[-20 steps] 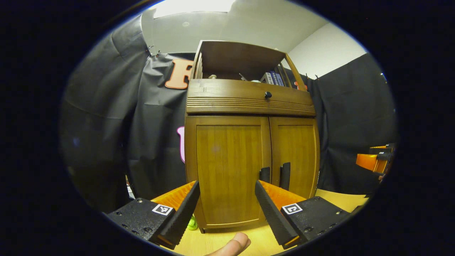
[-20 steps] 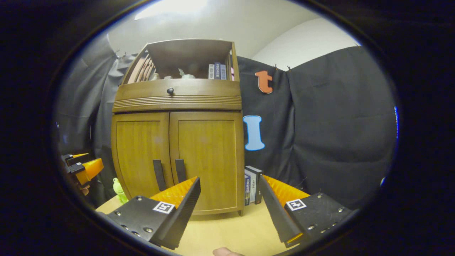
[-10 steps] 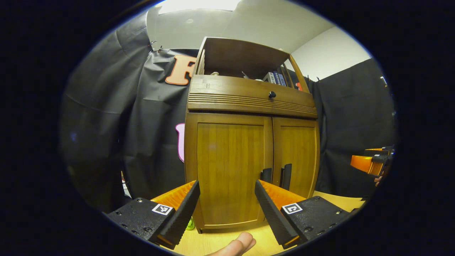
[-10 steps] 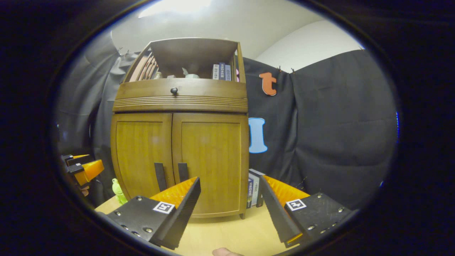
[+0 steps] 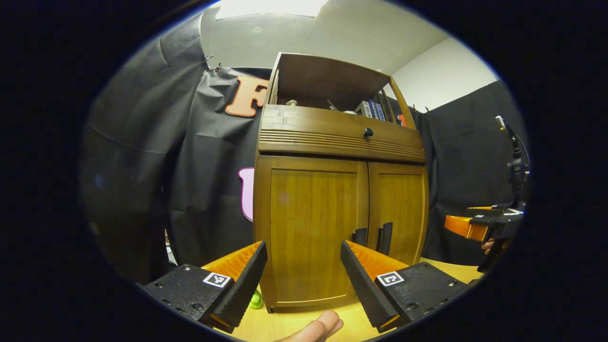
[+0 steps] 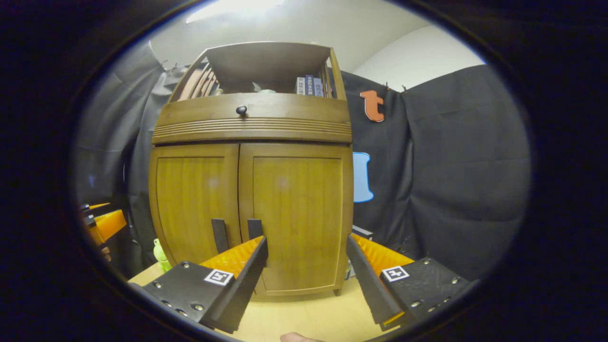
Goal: Open the right door of the double-door shoe cabinet with the right hand, and open the left door with the left hand.
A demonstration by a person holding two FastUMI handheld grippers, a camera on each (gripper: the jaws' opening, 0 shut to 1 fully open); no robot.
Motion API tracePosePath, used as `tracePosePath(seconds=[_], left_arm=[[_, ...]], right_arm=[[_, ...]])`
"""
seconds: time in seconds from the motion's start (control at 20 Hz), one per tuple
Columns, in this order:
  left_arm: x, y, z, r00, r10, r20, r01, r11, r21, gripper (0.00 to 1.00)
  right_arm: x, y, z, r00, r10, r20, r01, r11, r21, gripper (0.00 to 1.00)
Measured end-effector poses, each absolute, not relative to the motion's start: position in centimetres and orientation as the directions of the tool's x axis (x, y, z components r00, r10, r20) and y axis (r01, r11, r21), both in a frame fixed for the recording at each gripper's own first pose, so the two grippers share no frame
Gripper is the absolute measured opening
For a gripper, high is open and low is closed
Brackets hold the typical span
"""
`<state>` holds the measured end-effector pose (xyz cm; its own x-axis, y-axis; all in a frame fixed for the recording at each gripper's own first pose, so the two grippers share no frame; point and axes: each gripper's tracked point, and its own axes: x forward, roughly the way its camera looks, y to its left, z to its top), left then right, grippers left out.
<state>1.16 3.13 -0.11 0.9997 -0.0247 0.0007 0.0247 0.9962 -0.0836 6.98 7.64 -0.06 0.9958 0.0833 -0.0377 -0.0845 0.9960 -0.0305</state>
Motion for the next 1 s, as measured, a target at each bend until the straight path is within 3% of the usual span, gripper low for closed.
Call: tracePosePath(seconds=[0.2,0.25,0.3,0.45,0.5,0.7,0.9,1.0], left_arm=[[1.4,2.7,-0.5,0.999,-0.04,-0.011,0.039,0.995,-0.093,0.95],[1.4,2.7,-0.5,0.999,-0.04,-0.014,0.038,0.995,-0.091,0.95],[1.4,2.7,-0.6,0.999,-0.039,-0.014,0.037,0.995,-0.091,0.96],[1.6,2.7,-0.7,0.999,-0.036,-0.014,0.034,0.995,-0.092,0.96],[1.6,2.8,-0.7,0.999,-0.035,-0.015,0.033,0.995,-0.092,0.96],[2.0,3.1,-0.9,0.999,-0.028,-0.02,0.026,0.994,-0.104,0.95],[2.5,2.9,-1.5,0.998,-0.041,-0.037,0.037,0.992,-0.119,0.95],[2.7,3.0,-1.6,0.998,-0.044,-0.043,0.039,0.993,-0.108,0.95]], right_arm=[[10.4,9.4,-1.6,0.99,0.122,-0.075,-0.122,0.993,0.005,1.0],[11.2,10.2,-2.3,0.986,0.142,-0.088,-0.142,0.99,0.005,0.94],[11.8,10.8,-2.7,0.983,0.154,-0.094,-0.155,0.988,0.002,1.0],[13.8,14.0,-4.2,0.971,0.219,-0.101,-0.221,0.975,-0.011,0.98],[14.5,15.2,-4.8,0.965,0.241,-0.107,-0.244,0.97,-0.015,0.94],[17.1,19.2,-7.0,0.945,0.296,-0.138,-0.301,0.954,-0.011,0.98],[20.2,20.4,-9.6,0.948,0.258,-0.187,-0.267,0.964,-0.024,1.0],[21.5,20.6,-10.1,0.943,0.262,-0.208,-0.269,0.963,-0.009,0.92]])
